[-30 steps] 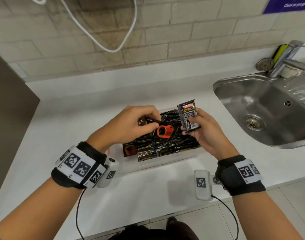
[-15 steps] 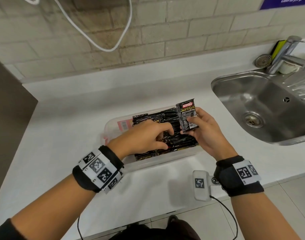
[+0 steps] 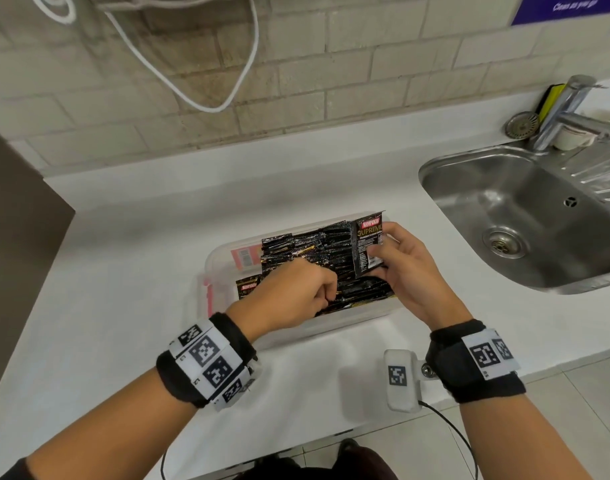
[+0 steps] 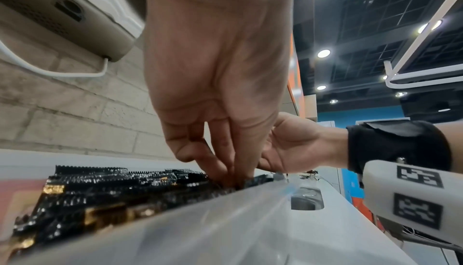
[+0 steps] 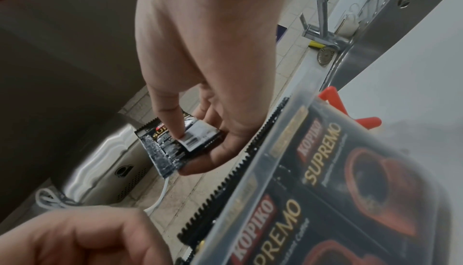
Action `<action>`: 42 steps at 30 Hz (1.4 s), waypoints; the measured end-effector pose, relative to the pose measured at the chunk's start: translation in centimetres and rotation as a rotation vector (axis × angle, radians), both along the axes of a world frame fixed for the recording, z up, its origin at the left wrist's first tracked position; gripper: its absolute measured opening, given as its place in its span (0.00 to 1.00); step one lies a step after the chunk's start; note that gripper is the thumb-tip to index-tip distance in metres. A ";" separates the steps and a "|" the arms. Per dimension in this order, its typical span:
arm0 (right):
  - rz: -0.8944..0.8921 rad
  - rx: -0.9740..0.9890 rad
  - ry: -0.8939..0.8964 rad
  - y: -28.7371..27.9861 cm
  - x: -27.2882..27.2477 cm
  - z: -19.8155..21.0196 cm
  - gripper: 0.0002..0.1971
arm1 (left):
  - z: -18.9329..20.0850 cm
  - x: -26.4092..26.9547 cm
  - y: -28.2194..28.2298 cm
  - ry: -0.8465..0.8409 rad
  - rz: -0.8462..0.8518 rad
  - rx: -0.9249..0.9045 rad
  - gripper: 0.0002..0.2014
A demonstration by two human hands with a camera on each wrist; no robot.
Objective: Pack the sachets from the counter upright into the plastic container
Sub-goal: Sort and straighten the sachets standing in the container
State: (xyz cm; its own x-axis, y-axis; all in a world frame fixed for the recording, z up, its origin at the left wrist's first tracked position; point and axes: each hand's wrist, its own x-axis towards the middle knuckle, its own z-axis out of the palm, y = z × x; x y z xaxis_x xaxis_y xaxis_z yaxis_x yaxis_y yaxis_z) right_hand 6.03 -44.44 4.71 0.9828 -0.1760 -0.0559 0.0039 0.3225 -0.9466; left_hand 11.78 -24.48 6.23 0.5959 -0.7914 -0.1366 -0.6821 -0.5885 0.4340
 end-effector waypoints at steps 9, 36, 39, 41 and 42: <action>0.162 0.029 0.077 0.0 0.0 1.0 0.19 | 3.3 1.0 0.7 -0.060 0.051 -0.265 0.28; 0.206 -0.073 0.070 -0.6 -1.2 1.5 0.08 | 5.5 1.0 -1.7 0.173 0.001 -0.422 0.19; 0.257 -0.124 0.039 -0.5 -1.3 1.7 0.08 | 5.4 1.4 -2.0 0.038 0.002 -0.398 0.08; 0.179 -0.266 0.010 -0.8 -1.3 1.5 0.09 | 5.4 1.7 -2.0 0.049 -0.023 -0.401 0.04; 0.121 -0.338 -0.010 -1.0 -1.2 1.3 0.11 | 5.5 1.9 -1.9 0.050 -0.024 -0.383 0.03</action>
